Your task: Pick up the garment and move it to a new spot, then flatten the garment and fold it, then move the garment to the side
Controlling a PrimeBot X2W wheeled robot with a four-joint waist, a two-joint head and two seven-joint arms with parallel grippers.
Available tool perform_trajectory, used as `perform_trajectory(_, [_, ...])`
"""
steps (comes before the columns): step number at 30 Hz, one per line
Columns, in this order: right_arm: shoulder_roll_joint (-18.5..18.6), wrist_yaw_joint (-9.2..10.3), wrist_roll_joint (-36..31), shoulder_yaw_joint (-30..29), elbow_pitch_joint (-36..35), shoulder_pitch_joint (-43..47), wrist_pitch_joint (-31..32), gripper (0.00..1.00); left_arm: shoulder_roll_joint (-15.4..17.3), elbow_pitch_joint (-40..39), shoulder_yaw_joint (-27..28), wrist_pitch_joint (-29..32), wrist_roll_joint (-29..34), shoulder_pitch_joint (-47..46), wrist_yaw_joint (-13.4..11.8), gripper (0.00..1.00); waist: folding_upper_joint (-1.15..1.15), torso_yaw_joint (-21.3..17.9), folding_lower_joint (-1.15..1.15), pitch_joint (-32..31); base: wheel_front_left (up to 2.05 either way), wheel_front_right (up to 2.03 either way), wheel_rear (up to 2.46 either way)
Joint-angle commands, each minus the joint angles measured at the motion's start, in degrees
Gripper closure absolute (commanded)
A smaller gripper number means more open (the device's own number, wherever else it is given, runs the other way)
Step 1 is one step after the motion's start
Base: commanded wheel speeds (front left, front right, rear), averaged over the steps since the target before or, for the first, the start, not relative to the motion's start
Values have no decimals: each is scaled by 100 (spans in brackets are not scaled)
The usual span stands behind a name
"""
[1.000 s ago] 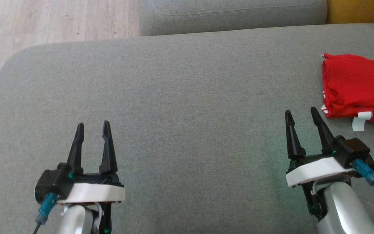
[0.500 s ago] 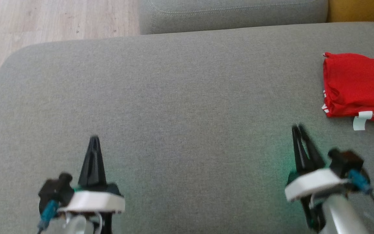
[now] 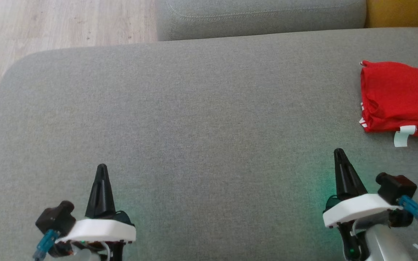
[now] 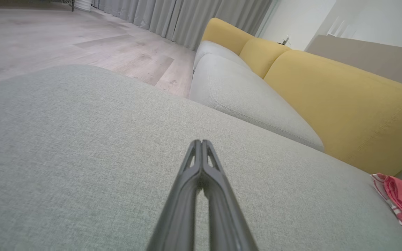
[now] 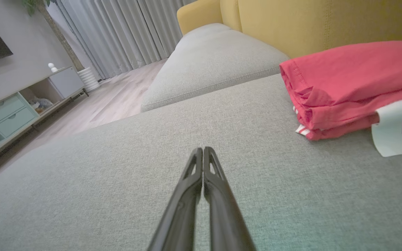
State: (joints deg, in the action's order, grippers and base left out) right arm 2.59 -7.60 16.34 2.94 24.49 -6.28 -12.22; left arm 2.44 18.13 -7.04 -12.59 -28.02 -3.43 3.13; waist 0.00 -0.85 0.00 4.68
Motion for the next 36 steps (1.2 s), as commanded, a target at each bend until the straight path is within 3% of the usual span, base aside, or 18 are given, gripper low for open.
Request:
perform_trajectory(1, [23, 1, 232, -50, -233, -201, 48, 100, 6, -202, 134, 50, -185, -225, 44, 100, 0, 2, 0, -9, 0, 0, 0])
perform_trajectory(36, [46, 4, 2600, -308, -494, -131, 606, 100, 19, -268, 524, 643, -2171, -241, 169, 100, 0, 28, 0, -150, 0, 0, 0])
